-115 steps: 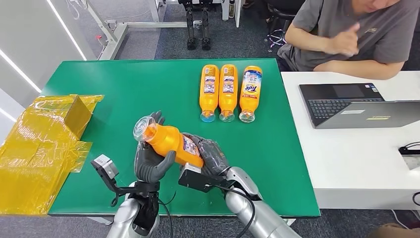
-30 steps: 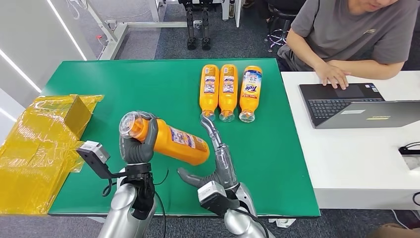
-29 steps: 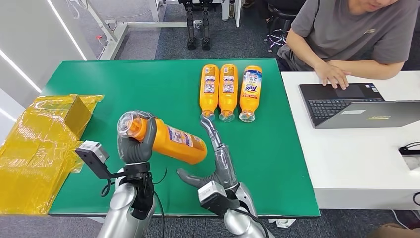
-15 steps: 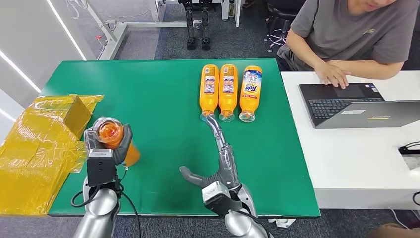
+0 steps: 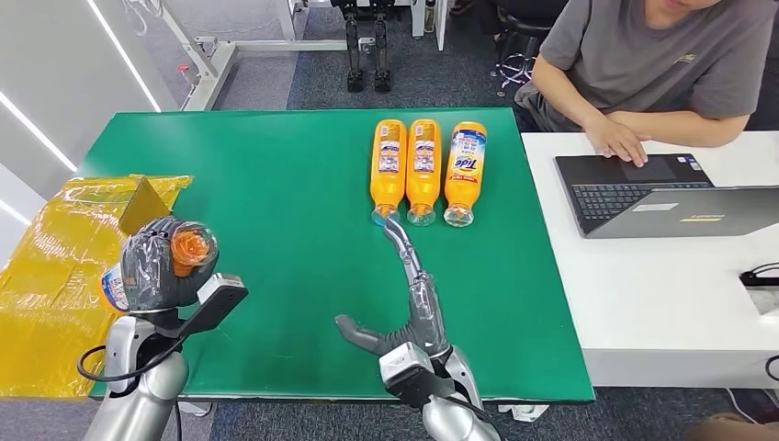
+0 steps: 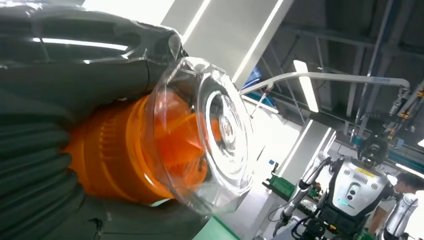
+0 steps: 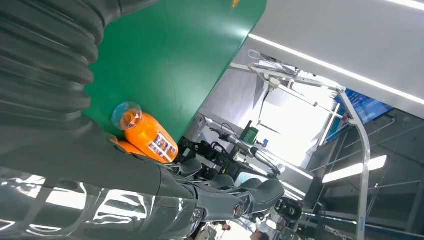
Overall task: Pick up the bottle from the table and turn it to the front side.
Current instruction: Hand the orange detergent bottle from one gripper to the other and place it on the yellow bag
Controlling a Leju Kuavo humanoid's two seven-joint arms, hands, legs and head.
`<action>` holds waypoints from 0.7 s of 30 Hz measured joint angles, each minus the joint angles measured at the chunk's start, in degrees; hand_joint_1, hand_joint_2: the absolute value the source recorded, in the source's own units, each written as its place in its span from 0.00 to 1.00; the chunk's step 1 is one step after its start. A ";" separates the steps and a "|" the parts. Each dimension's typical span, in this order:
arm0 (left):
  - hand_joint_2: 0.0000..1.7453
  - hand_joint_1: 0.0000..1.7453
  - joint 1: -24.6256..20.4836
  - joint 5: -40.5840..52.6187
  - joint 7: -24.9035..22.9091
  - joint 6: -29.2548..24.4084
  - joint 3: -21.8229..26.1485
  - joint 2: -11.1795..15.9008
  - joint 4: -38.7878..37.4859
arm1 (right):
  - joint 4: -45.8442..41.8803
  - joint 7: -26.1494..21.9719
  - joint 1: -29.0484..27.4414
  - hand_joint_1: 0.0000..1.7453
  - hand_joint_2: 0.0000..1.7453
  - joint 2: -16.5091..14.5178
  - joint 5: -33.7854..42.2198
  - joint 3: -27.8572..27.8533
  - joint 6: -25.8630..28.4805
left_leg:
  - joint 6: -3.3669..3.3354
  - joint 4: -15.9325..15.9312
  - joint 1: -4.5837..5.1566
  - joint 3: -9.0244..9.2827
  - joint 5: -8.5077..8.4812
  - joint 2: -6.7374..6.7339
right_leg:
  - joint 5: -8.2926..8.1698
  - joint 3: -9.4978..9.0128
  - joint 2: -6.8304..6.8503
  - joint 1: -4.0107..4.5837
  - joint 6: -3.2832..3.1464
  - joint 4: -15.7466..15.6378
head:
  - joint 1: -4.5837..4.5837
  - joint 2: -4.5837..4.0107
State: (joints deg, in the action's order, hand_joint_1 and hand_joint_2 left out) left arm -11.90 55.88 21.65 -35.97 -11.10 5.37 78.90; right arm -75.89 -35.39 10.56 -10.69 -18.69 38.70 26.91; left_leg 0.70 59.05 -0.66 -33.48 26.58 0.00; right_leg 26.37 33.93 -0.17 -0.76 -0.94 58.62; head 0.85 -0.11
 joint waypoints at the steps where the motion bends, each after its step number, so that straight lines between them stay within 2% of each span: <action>1: 1.00 1.00 -0.41 1.74 -0.43 0.98 -0.01 0.15 -0.27 | -0.10 0.02 -0.01 0.00 1.00 0.00 -0.13 -0.03 -0.21 | 0.00 0.00 0.00 0.00 0.00 0.00 | 0.00 0.00 0.00 0.00 0.00 0.00 | 0.00 0.00; 7: 1.00 1.00 -3.23 12.43 -0.14 6.58 -0.49 2.77 -4.93 | -0.39 0.07 -0.01 0.00 1.00 0.00 -0.50 -0.44 -1.39 | 0.01 0.00 0.00 0.01 0.00 -0.05 | -0.02 0.03 -0.05 0.00 -0.03 0.01 | 0.01 0.00; 11: 1.00 1.00 -5.30 13.91 2.07 7.48 -1.56 5.04 -10.88 | -0.39 0.03 -0.01 0.00 1.00 0.01 -0.49 -0.97 -1.89 | 0.03 0.00 -0.01 0.01 -0.02 -0.05 | -0.03 0.06 -0.06 0.01 -0.05 0.02 | 0.01 0.00; 21: 1.00 1.00 -16.02 18.75 5.35 8.12 -5.89 7.87 -33.40 | -0.34 -0.88 0.01 0.00 1.00 0.02 -0.27 -1.42 -2.31 | 0.03 0.00 -0.01 -0.02 -0.06 -0.06 | -0.07 0.06 -0.07 0.02 -0.06 0.03 | -0.01 0.00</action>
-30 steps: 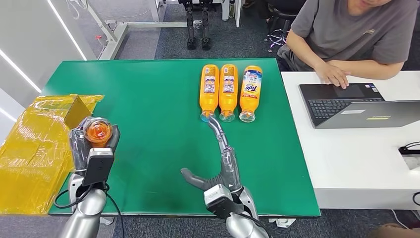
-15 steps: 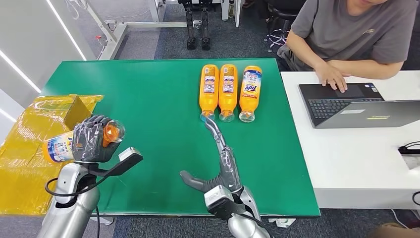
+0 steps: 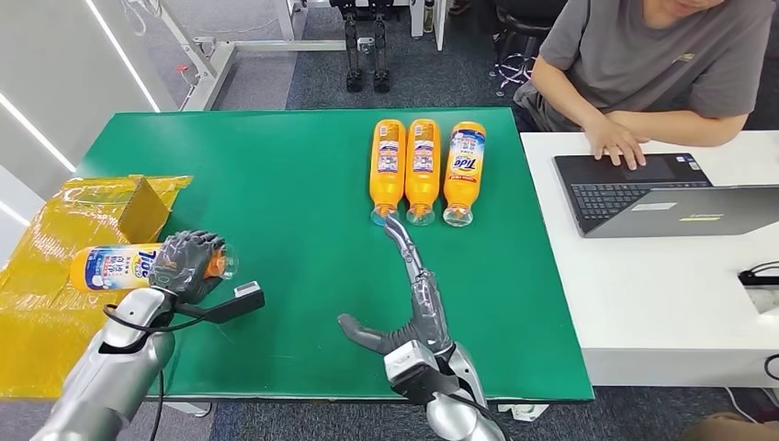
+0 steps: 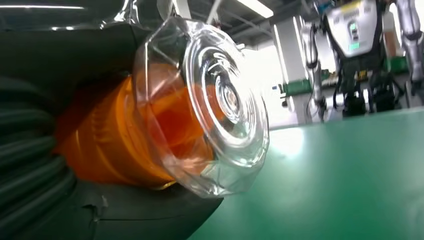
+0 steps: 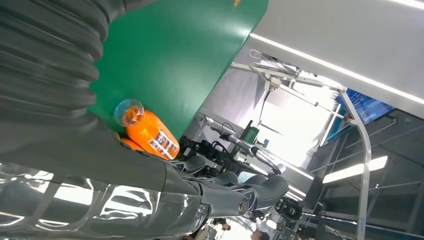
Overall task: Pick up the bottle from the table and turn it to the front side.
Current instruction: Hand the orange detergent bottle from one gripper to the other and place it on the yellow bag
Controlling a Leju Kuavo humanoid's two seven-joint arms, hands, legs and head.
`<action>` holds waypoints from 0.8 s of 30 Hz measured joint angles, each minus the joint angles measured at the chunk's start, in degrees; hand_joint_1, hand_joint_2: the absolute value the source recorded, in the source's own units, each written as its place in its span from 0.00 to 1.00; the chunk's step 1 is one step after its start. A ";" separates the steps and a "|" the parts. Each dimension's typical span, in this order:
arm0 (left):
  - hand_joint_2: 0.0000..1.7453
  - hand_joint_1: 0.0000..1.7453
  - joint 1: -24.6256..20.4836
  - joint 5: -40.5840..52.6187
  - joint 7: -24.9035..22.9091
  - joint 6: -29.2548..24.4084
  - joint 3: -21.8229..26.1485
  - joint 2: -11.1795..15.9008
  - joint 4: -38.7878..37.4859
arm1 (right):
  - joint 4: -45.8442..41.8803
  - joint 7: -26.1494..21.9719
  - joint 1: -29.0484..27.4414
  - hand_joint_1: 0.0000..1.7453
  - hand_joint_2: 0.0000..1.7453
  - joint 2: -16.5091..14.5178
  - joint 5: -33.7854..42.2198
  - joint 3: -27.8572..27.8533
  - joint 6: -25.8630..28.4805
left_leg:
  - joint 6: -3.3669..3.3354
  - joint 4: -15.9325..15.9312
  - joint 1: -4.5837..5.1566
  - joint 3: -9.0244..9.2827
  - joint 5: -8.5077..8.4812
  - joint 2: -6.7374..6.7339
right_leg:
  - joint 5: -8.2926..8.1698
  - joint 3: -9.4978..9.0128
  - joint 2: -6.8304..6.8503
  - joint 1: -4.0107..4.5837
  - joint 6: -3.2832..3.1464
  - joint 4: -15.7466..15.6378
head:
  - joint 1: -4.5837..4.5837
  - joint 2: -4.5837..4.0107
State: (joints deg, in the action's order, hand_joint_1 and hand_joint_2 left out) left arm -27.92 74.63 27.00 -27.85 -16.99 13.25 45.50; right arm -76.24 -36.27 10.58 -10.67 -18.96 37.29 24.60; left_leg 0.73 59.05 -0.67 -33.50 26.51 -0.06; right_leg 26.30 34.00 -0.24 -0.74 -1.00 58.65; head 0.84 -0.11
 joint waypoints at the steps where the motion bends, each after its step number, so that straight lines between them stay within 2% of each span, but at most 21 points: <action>1: 1.00 1.00 -1.03 0.25 0.29 0.19 -0.37 0.20 -1.96 | 0.00 -0.09 -0.01 0.00 1.00 0.00 -0.01 -0.01 0.04 | 0.00 0.00 0.00 0.00 0.00 0.00 | 0.00 0.00 0.00 0.00 0.00 0.00 | 0.00 0.00; 7: 1.00 1.00 -5.61 1.60 0.84 1.91 -2.31 0.65 -10.24 | 0.00 -0.23 -0.05 0.00 1.00 0.00 -0.22 -0.02 0.33 | 0.01 0.00 0.00 0.00 0.00 0.01 | -0.01 0.01 0.00 0.00 0.00 0.00 | 0.00 0.00; 13: 1.00 1.00 -8.03 2.71 1.32 4.12 -3.90 0.40 -14.46 | 0.00 -0.21 -0.38 0.00 1.00 0.01 -0.37 -0.02 0.49 | 0.01 0.00 0.00 -0.01 0.00 0.01 | -0.01 0.01 0.00 0.00 0.00 0.00 | 0.00 0.00; 18: 1.00 1.00 -9.44 2.50 3.65 6.44 -4.61 0.47 -16.75 | 0.05 -0.18 -0.54 0.00 1.00 0.02 -0.26 -0.02 0.23 | 0.01 0.00 0.00 -0.01 -0.01 0.01 | -0.01 0.01 0.01 0.00 0.00 0.00 | 0.01 0.00; 19: 1.00 0.96 -9.75 2.39 4.03 7.03 -4.81 0.46 -17.13 | 0.10 -0.18 -0.56 0.00 1.00 0.02 -0.22 -0.02 0.22 | 0.01 0.01 0.00 -0.01 -0.01 0.01 | -0.01 0.01 0.01 0.00 0.00 0.00 | 0.01 0.00; 21: 1.00 0.60 -10.54 2.27 4.50 8.43 -5.32 0.44 -17.91 | 0.18 -0.22 -0.58 0.00 1.00 0.02 -0.20 -0.02 0.41 | 0.01 0.01 0.00 -0.01 -0.01 0.02 | -0.01 0.01 0.01 0.00 0.00 0.00 | 0.00 0.00; 22: 1.00 0.35 -10.96 2.24 4.59 9.12 -5.54 0.42 -18.27 | 0.19 -0.25 -0.60 0.00 1.00 0.02 -0.20 -0.02 0.59 | 0.01 0.01 0.00 -0.01 -0.01 0.02 | -0.01 0.01 0.01 0.00 0.00 0.01 | -0.01 0.00; 23: 1.00 0.14 -11.37 2.22 4.61 9.77 -5.74 0.39 -18.63 | 0.20 -0.28 -0.61 0.00 1.00 0.02 -0.21 -0.02 0.79 | 0.01 0.01 0.00 -0.01 -0.01 0.02 | -0.01 0.01 0.01 0.00 0.00 0.01 | -0.01 0.00; 24: 1.00 0.07 -11.76 2.23 4.52 10.34 -5.94 0.35 -19.01 | 0.22 -0.31 -0.62 0.00 1.00 0.02 -0.22 -0.02 0.96 | 0.01 0.01 0.00 -0.01 -0.01 0.01 | -0.01 0.01 0.01 0.00 0.00 0.01 | -0.01 0.00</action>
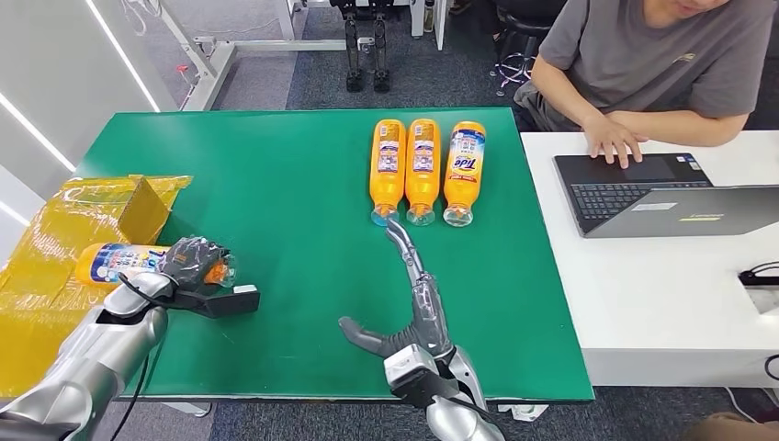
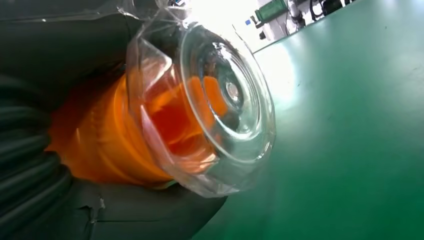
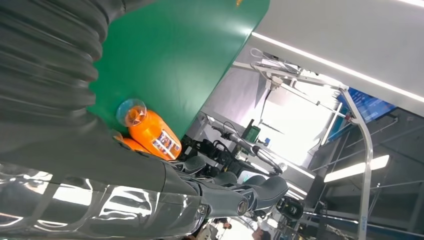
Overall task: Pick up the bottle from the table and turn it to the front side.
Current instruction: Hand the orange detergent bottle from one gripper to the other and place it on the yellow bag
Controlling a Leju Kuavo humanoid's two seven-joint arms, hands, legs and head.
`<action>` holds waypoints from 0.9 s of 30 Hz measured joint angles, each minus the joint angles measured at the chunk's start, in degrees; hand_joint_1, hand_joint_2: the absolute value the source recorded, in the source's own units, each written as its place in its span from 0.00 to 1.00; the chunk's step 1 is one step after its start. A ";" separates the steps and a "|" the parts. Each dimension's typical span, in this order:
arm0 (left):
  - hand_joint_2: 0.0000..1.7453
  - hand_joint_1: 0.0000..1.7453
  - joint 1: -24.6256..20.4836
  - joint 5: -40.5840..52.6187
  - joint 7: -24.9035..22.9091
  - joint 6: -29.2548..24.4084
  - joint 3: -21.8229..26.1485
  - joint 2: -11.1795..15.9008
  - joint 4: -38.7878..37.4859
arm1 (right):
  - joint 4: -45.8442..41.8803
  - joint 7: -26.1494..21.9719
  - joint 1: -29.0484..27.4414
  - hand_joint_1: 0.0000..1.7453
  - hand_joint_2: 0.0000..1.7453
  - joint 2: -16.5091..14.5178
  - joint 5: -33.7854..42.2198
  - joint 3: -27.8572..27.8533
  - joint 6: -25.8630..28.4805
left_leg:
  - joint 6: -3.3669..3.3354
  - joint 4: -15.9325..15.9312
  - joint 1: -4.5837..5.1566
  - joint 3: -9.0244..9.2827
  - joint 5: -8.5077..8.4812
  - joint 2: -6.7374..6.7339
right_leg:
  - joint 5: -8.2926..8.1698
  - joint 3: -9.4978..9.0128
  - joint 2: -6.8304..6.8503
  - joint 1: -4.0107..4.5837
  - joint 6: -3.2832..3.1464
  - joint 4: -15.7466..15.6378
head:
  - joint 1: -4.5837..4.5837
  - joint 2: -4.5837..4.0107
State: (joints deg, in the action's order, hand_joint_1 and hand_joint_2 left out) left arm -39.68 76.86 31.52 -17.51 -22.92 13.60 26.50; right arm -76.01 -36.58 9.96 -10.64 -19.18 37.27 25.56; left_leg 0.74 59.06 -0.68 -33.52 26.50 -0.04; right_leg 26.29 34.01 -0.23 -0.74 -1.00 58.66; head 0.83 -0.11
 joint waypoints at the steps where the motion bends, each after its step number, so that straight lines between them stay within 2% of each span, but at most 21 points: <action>1: 1.00 0.00 -0.33 0.02 -0.15 0.51 -0.24 -0.03 -0.36 | 0.04 -0.02 -0.01 0.00 1.00 0.00 -0.01 0.00 0.11 | 0.00 0.00 0.00 0.00 0.00 0.00 | 0.00 0.00 0.00 0.00 0.00 0.00 | 0.00 0.00; 14: 1.00 0.00 -1.38 -1.37 -1.19 2.96 -1.23 -0.29 -1.86 | 0.73 -0.03 -0.01 0.00 1.00 0.00 -0.04 -0.05 0.22 | 0.03 0.00 0.00 0.01 -0.02 0.00 | 0.00 -0.01 0.01 0.00 -0.01 0.02 | 0.00 0.00; 20: 1.00 0.00 -2.19 -3.99 -0.25 8.30 -1.23 0.27 -2.26 | 1.03 -0.03 0.00 0.00 1.00 0.00 -0.04 -0.26 0.23 | 0.05 -0.01 0.00 0.01 -0.03 0.00 | -0.01 -0.03 0.01 0.00 -0.01 0.04 | 0.00 0.00; 24: 1.00 0.00 -2.31 -5.72 0.49 11.65 -1.23 1.53 -2.27 | 1.49 -0.14 0.03 0.00 1.00 0.00 0.07 -0.44 0.30 | 0.05 -0.02 0.00 0.02 -0.03 -0.01 | -0.01 -0.03 0.00 0.00 -0.01 0.05 | 0.01 0.00; 27: 1.00 0.00 -2.78 -6.91 0.89 16.29 -1.23 2.90 -2.27 | 1.72 -0.28 0.05 0.00 1.00 0.00 0.19 -0.76 0.54 | 0.06 -0.03 0.00 0.05 -0.04 -0.01 | -0.01 -0.04 0.00 0.00 -0.02 0.06 | 0.01 0.00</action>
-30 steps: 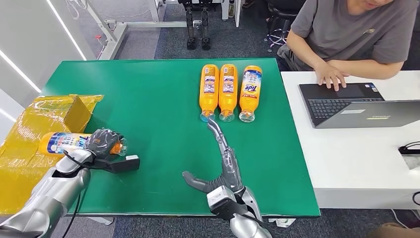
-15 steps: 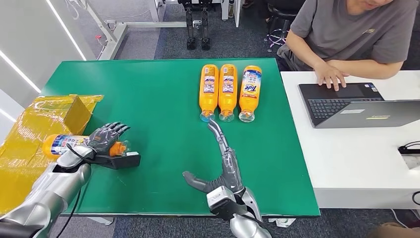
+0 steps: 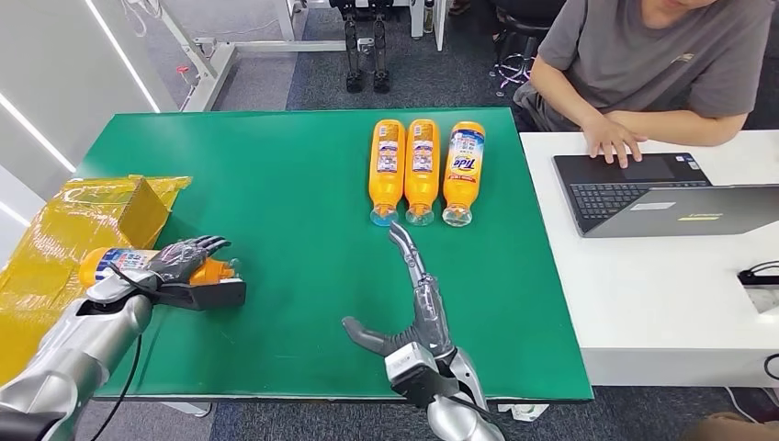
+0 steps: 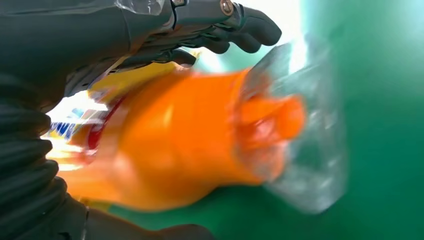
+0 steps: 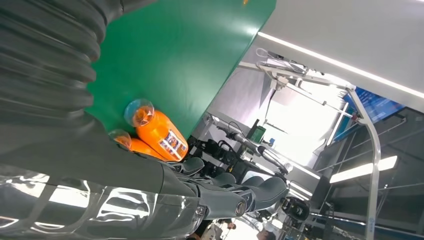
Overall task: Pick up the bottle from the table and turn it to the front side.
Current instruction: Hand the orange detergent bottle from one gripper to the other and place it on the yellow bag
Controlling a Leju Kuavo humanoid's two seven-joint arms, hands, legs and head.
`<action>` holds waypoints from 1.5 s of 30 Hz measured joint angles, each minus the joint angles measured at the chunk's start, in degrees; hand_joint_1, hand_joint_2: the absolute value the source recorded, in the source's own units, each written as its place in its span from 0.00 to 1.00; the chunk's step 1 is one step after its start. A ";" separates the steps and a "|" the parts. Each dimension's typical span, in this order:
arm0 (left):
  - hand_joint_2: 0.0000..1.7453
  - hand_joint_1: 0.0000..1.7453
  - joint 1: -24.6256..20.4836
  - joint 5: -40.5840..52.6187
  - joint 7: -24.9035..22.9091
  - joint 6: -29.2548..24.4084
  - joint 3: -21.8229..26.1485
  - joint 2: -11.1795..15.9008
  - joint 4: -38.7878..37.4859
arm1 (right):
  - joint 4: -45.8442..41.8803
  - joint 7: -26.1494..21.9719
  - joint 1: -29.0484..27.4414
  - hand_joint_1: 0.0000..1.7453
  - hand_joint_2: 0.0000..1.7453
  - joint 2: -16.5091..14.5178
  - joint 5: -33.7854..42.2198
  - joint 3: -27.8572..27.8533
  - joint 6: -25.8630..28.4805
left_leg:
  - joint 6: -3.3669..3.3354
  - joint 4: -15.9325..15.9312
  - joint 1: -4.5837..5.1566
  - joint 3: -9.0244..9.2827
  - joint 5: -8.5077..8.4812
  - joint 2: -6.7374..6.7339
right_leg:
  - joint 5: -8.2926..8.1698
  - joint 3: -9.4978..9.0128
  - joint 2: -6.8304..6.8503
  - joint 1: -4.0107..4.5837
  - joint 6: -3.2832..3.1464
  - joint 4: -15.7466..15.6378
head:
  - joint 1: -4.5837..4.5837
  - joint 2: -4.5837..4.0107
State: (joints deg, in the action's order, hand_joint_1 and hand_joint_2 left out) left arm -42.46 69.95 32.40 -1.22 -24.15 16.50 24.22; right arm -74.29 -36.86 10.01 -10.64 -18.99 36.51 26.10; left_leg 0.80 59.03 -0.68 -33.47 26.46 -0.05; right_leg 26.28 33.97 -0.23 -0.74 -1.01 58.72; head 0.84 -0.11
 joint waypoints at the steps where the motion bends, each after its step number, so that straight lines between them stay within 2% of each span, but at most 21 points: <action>1: 1.00 0.00 -0.29 -0.26 0.11 1.93 -0.02 0.46 -0.01 | 0.02 -0.01 -0.01 0.00 1.00 0.01 0.01 -0.12 0.14 | 0.02 0.00 0.00 0.01 -0.01 0.00 | 0.00 0.00 0.00 0.00 0.00 0.00 | -0.01 0.00; 4: 1.00 0.00 -0.98 -0.67 0.45 5.93 -0.29 1.65 -0.01 | 0.02 -0.02 -0.04 0.00 1.00 0.03 0.01 -0.38 0.50 | 0.06 -0.01 -0.01 0.01 -0.04 0.00 | -0.02 0.01 0.00 0.01 -0.02 0.01 | 0.00 0.00; 12: 1.00 0.00 -1.89 -2.23 -1.48 9.55 -1.44 2.54 -0.15 | -0.01 -0.01 -0.28 0.00 1.00 0.15 -0.33 -0.62 0.55 | 0.06 0.00 0.00 0.01 -0.06 0.01 | -0.04 0.01 0.00 0.01 -0.01 0.01 | -0.01 0.00; 24: 1.00 0.00 -2.94 -4.37 -2.10 8.64 -2.40 3.11 -0.20 | -0.17 0.20 -1.38 0.00 1.00 0.15 -1.24 -0.97 0.39 | 0.06 0.00 -0.01 -0.01 -0.06 0.01 | -0.04 0.04 0.00 0.01 -0.01 0.01 | -0.01 0.00; 33: 1.00 0.00 -3.93 -5.80 -1.84 9.85 -3.07 4.15 -0.14 | -0.11 0.23 -2.38 0.00 1.00 0.15 -1.02 -1.83 -0.26 | 0.06 0.00 -0.01 -0.01 -0.06 0.00 | -0.05 0.05 -0.01 0.01 -0.01 0.01 | 0.00 0.00; 38: 1.00 0.00 -3.83 -8.09 -1.32 10.69 -3.80 5.71 1.04 | 0.05 -0.12 -2.76 0.00 1.00 0.15 -0.51 -2.21 -0.86 | 0.06 0.00 -0.02 -0.02 -0.06 0.00 | -0.04 0.05 -0.01 0.02 -0.01 0.02 | -0.01 0.00; 45: 1.00 0.00 -1.99 -11.35 -2.44 14.10 -5.51 9.69 7.44 | 0.09 -0.83 -3.39 0.00 1.00 0.15 -0.15 -3.00 -1.50 | 0.07 0.00 -0.03 -0.04 -0.05 -0.02 | -0.04 0.08 -0.05 0.03 -0.01 0.02 | -0.02 0.00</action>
State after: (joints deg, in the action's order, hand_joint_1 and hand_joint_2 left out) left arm -44.45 58.60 29.97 12.88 -29.67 26.19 31.66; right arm -74.20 -37.69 6.62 -10.49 -19.14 33.51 24.59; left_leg 0.87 59.02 -0.71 -33.51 26.41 -0.06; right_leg 26.24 34.05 -0.28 -0.71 -1.02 58.74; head 0.82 -0.11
